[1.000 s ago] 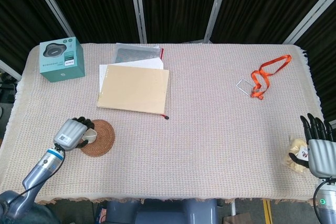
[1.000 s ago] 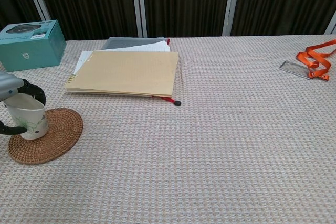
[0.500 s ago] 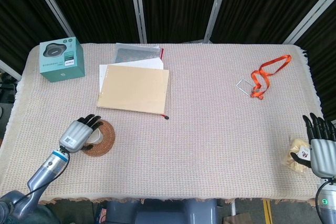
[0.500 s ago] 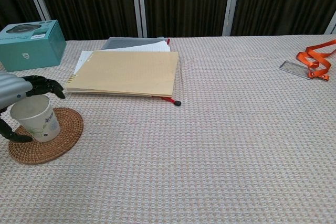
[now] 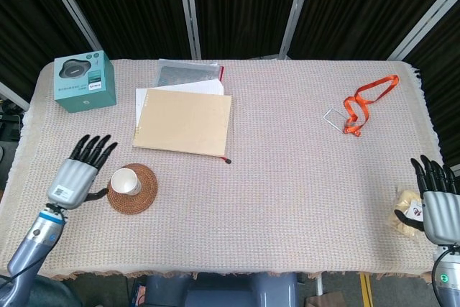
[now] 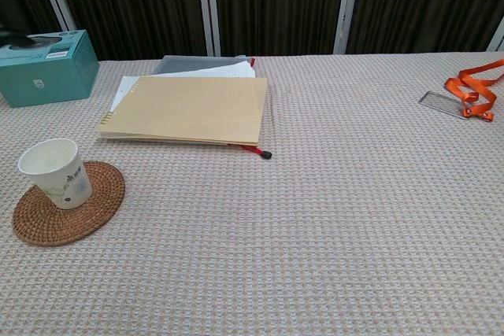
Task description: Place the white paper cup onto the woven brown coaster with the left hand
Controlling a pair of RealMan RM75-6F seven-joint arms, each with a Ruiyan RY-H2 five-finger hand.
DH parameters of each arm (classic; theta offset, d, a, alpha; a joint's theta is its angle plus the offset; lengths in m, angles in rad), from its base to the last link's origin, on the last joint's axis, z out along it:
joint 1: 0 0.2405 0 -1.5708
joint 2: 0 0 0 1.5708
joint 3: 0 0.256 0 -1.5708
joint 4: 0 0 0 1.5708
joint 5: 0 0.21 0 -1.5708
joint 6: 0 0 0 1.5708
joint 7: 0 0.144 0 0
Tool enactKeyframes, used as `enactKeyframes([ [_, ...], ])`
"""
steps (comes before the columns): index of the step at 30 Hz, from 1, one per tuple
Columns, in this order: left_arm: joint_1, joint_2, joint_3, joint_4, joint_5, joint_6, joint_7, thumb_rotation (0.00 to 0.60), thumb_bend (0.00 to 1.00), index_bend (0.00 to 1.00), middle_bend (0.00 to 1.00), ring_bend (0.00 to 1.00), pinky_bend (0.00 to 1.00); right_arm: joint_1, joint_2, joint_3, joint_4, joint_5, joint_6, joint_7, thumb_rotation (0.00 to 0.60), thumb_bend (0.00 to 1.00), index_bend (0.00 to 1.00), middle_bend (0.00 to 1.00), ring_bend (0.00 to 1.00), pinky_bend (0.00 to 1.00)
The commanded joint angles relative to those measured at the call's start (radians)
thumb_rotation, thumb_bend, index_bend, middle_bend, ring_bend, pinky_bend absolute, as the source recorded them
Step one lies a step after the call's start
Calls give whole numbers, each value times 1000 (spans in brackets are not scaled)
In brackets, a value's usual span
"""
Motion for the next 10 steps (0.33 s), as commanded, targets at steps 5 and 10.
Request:
enactKeyframes([
  [5, 191, 133, 24, -170, -55, 201, -23, 600, 0, 0, 0, 0, 0, 0, 10, -6, -9, -18, 2, 19, 600, 0, 0, 0, 0, 0],
  [10, 225, 136, 45, -150, -78, 184, -88, 600, 0, 0, 0, 0, 0, -5, 18, -11, -17, -30, 11, 31, 600, 0, 0, 0, 0, 0],
])
